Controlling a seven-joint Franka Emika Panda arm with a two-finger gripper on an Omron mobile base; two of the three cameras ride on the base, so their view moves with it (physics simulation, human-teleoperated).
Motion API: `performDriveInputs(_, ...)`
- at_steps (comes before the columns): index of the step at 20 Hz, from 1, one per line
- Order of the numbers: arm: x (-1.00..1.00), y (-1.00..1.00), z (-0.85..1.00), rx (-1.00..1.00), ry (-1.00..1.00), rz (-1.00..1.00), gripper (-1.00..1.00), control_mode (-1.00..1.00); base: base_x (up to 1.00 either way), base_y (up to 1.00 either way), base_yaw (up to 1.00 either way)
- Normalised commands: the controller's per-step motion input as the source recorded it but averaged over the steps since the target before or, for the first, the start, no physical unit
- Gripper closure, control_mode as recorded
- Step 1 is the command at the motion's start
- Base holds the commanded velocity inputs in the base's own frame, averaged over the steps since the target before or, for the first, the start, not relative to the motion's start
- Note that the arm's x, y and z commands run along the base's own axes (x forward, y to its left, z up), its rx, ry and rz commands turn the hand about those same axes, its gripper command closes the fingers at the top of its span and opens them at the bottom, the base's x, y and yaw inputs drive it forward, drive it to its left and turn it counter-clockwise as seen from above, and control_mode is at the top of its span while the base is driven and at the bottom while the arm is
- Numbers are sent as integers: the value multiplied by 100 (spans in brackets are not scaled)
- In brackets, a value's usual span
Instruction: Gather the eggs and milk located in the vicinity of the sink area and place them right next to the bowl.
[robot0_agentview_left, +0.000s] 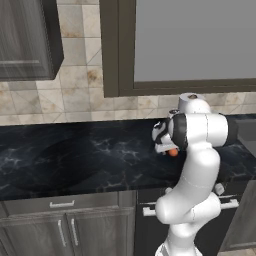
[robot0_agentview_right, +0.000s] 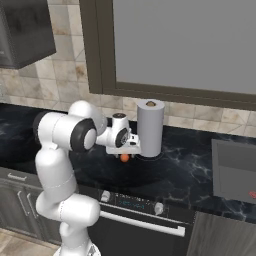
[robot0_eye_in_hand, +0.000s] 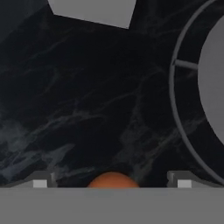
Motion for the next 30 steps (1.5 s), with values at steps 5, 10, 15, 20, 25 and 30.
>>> performDriveInputs(5,-12,-1,-30,0,23,0,100,-100,0,0,0)
performDriveInputs(10,-23,-8,-29,0,11,0,100,-100,0,0,0)
performDriveInputs(15,-33,-28,-27,0,0,0,100,-100,0,0,0)
performDriveInputs(20,-50,-23,1,0,-9,-2,100,-100,0,0,0)
performDriveInputs(25,-54,0,42,0,-27,-13,100,-100,0,0,0)
performDriveInputs(30,-67,0,68,0,-23,-21,100,-100,0,0,0)
